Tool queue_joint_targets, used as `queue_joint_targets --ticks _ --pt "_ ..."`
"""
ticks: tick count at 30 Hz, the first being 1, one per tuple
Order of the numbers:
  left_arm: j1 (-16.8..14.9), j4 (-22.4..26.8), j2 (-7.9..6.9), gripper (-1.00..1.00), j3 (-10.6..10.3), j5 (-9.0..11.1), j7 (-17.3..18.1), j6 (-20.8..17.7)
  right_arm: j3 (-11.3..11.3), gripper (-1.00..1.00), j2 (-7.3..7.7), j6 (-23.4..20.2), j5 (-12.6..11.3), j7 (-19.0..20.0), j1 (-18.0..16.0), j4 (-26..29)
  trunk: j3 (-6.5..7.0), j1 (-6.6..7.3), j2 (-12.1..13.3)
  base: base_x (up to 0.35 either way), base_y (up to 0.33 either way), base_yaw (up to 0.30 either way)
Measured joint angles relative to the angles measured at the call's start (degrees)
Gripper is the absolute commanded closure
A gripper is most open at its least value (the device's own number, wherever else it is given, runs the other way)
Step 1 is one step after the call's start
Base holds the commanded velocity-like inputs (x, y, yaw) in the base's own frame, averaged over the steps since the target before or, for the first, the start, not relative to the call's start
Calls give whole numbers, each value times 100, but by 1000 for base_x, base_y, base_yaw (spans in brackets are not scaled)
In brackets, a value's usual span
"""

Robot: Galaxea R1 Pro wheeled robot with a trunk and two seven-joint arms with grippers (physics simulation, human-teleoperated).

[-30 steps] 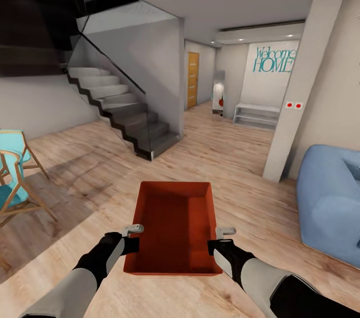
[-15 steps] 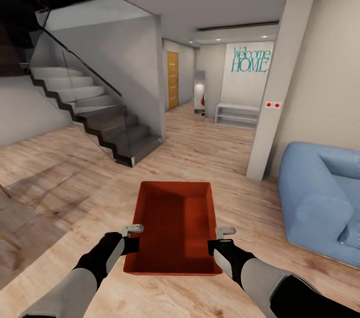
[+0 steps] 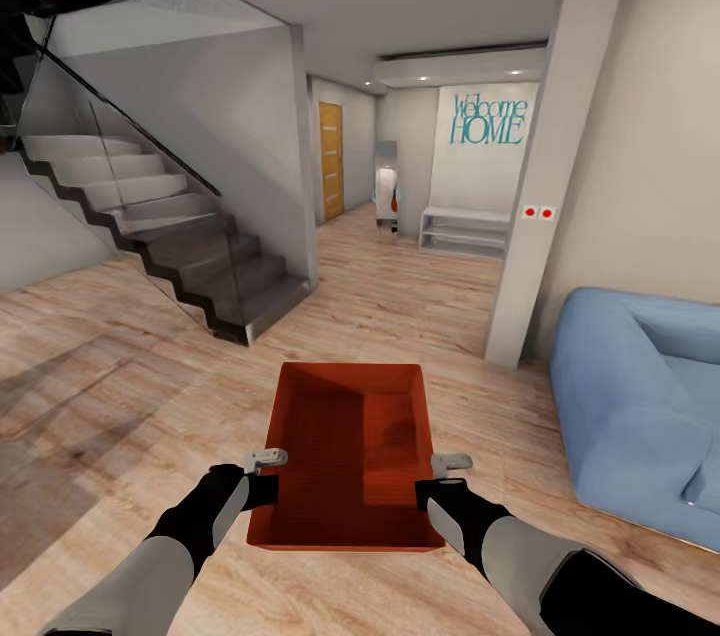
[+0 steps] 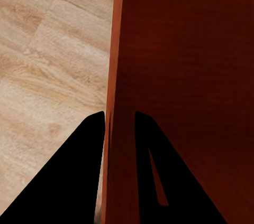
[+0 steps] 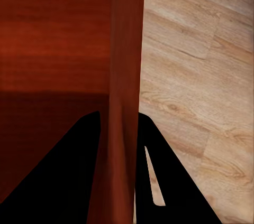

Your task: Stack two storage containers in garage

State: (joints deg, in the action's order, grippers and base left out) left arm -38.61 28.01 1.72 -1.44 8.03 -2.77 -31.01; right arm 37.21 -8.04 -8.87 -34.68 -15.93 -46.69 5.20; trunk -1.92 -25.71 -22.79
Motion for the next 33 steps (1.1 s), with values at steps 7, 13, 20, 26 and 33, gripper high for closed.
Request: queue_joint_targets --ticks 7,13,20,26,33 --pt "0 0 0 100 0 0 0 0 0 100 1 0 0 0 0 1 0 0 0 323 0 0" --pt "1 0 0 100 0 -1 0 0 1 100 0 -1 -1 0 0 0 0 0 0 323 0 0" --pt "-1 0 0 100 0 0 0 0 -2 100 0 0 2 0 0 1 0 0 0 323 0 0" --pt "-1 0 0 100 0 0 0 0 -3 100 0 0 3 0 0 0 0 0 0 323 0 0" --pt "-1 0 0 100 -1 1 0 0 -3 100 0 0 3 0 0 0 0 0 0 323 0 0"
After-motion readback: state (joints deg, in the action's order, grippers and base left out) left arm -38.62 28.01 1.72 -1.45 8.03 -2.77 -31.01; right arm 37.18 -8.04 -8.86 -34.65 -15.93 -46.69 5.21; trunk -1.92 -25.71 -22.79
